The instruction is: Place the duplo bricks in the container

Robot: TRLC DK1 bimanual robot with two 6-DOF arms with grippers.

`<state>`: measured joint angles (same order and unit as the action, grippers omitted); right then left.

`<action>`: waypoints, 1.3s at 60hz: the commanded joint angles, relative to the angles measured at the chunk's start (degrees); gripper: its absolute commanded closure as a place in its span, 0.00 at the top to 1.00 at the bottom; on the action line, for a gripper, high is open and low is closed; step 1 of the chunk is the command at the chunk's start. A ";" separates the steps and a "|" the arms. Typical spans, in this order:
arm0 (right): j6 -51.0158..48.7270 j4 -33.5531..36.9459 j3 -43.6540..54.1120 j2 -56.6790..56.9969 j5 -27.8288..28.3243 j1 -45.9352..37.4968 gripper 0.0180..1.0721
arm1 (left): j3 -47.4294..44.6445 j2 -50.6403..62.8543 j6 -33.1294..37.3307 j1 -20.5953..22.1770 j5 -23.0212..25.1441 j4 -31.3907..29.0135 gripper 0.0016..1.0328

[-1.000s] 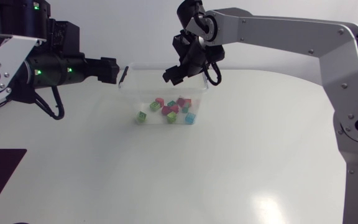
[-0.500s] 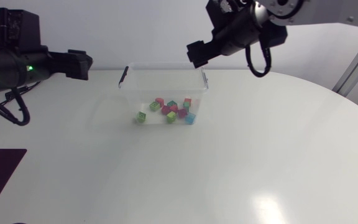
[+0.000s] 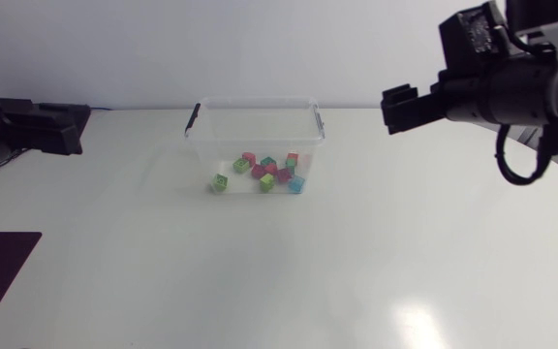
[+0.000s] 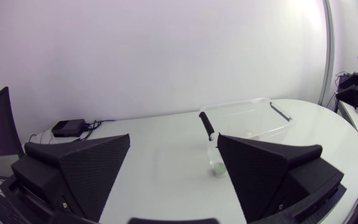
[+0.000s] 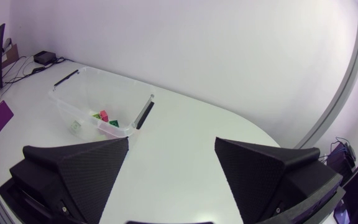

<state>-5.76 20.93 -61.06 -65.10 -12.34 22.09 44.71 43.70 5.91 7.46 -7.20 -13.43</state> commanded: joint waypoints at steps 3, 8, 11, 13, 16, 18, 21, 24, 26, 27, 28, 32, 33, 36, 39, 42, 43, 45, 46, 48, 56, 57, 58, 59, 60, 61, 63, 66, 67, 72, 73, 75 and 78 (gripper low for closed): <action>-0.31 -1.24 6.74 5.69 -0.85 -2.14 0.95 | -4.19 -3.71 1.38 -1.31 -0.36 1.04 0.95; -0.57 -2.12 10.96 10.35 -0.93 -3.98 0.95 | -6.21 -6.61 1.65 -1.75 -0.44 1.30 0.95; -0.74 -2.21 12.72 12.54 -0.93 -4.77 0.95 | -6.92 -7.93 1.82 -1.93 -0.44 1.30 0.95; -0.83 -2.21 13.86 13.86 -0.93 -5.30 0.95 | -7.53 -8.90 1.91 -2.19 -0.44 1.30 0.95; -0.92 -2.30 15.62 15.97 -0.93 -6.00 0.95 | -8.32 -10.13 2.35 -2.81 -0.44 1.30 0.95; -1.01 -2.38 16.58 17.11 -0.93 -6.44 0.95 | -8.85 -10.92 2.53 -3.07 -0.44 1.48 0.95; -1.54 -2.65 18.34 19.13 -0.93 -7.15 0.95 | -9.90 -12.33 2.96 -3.16 -0.44 1.74 0.95; -2.24 -2.91 19.66 20.72 -0.93 -7.76 0.95 | -11.22 -13.64 3.32 -3.25 -0.44 2.36 0.95; -2.50 -3.00 20.36 21.60 -0.93 -8.11 0.95 | -12.19 -14.52 3.58 -3.33 -0.44 2.80 0.95; -2.59 -3.00 20.72 22.03 -0.93 -8.20 0.95 | -12.63 -14.96 3.84 -3.33 -0.44 2.88 0.95; -2.68 -3.00 20.98 22.30 -0.93 -8.29 0.95 | -13.07 -15.31 3.84 -3.42 -0.44 2.97 0.95; -3.29 -3.26 22.74 24.41 -0.93 -8.73 0.95 | -14.83 -17.25 4.28 -3.60 -0.44 3.41 0.95; -3.56 -3.35 23.35 25.02 -0.85 -8.81 0.95 | -15.44 -17.95 4.37 -3.77 -0.44 3.50 0.95; -4.17 -4.23 25.02 26.87 -0.93 -8.99 0.95 | -16.41 -19.18 4.55 -4.21 -0.44 3.59 0.95; -4.35 -4.32 26.25 28.36 -0.93 -9.25 0.95 | -17.64 -20.76 4.81 -4.56 -0.44 3.94 0.95; -4.70 -4.32 27.31 29.68 -1.02 -9.61 0.95 | -18.60 -22.08 5.07 -4.92 -0.44 4.29 0.95; -4.96 -4.40 27.66 30.12 -1.02 -9.78 0.95 | -18.87 -22.43 5.25 -5.00 -0.44 4.29 0.95; -5.23 -4.76 28.45 31.18 -1.11 -10.13 0.95 | -19.22 -22.87 5.34 -5.09 -0.44 4.38 0.95; -5.31 -5.02 28.89 31.61 -1.11 -10.31 0.95 | -19.48 -23.22 5.34 -5.09 -0.44 4.38 0.95; -5.40 -5.02 29.59 32.85 -1.11 -10.92 0.95 | -20.19 -23.93 5.69 -5.35 -0.44 4.47 0.95; -5.62 -6.27 33.03 37.42 -1.03 -12.51 0.95 | -22.55 -26.89 5.99 -5.57 -0.30 5.33 0.95; -5.44 -6.50 33.48 37.86 -0.81 -12.67 0.95 | -22.90 -27.16 5.80 -5.60 -0.18 5.46 0.95; -5.23 -6.78 34.01 38.38 -0.56 -12.85 0.95 | -23.32 -27.47 5.57 -5.63 -0.04 5.61 0.95; -5.03 -7.03 34.49 38.86 -0.33 -13.01 0.95 | -23.70 -27.76 5.37 -5.67 0.09 5.75 0.95; -4.86 -7.25 34.91 39.28 -0.13 -13.16 0.95 | -24.03 -28.02 5.19 -5.69 0.20 5.87 0.95; -4.66 -7.51 35.41 39.77 0.11 -13.33 0.95 | -24.43 -28.31 4.98 -5.73 0.34 6.01 0.95; -4.23 -8.06 36.46 40.81 0.61 -13.69 0.96 | -25.26 -28.95 4.53 -5.80 0.62 6.32 0.95; -3.69 -8.75 37.78 42.11 1.24 -14.14 0.95 | -26.30 -29.74 3.97 -5.89 0.97 6.70 0.95; -3.48 -9.03 38.32 42.64 1.49 -14.32 0.95 | -26.73 -30.06 3.74 -5.92 1.11 6.85 0.95; -2.37 -10.46 41.05 45.34 2.80 -15.25 0.96 | -28.89 -31.70 2.58 -6.11 1.85 7.65 0.96; -2.14 -10.76 41.61 45.89 3.06 -15.44 0.95 | -29.33 -32.03 2.35 -6.15 2.00 7.81 0.96; -1.74 -11.27 42.59 46.86 3.53 -15.78 0.95 | -30.11 -32.62 1.93 -6.21 2.26 8.09 0.96; -1.11 -12.08 44.15 48.40 4.27 -16.31 0.95 | -31.33 -33.56 1.27 -6.32 2.67 8.54 0.96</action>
<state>-8.86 10.39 -19.81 -18.76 -8.86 6.63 15.92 11.68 8.99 1.69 -5.30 -6.33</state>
